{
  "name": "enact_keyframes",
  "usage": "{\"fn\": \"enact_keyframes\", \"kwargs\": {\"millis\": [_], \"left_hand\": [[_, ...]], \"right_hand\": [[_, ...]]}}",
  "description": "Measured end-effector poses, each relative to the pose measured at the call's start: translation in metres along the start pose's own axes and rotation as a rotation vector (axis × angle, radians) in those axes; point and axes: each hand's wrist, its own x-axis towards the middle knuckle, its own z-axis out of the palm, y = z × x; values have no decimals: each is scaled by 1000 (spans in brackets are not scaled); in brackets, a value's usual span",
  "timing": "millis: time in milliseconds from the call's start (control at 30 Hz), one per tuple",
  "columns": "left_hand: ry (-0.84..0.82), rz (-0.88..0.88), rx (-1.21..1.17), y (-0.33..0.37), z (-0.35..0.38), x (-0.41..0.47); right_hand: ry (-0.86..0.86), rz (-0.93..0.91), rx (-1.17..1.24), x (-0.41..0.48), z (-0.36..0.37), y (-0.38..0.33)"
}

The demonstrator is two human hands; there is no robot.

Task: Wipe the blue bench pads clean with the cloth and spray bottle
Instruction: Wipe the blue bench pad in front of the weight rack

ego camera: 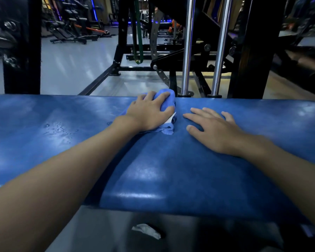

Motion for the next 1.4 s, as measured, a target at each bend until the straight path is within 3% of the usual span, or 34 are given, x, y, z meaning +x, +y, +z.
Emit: {"fn": "enact_keyframes", "kwargs": {"millis": [433, 633, 1033, 1167, 1400], "left_hand": [[22, 84, 130, 23, -17, -187], [1, 37, 68, 16, -20, -148], [-16, -111, 2, -32, -4, 35], [-6, -89, 9, -29, -3, 26], [26, 3, 39, -10, -12, -70]], "right_hand": [[34, 2, 64, 5, -10, -11], [-40, -39, 3, 9, 3, -23], [20, -34, -11, 11, 8, -22], [24, -34, 12, 11, 6, -22], [17, -27, 20, 8, 3, -25]]}}
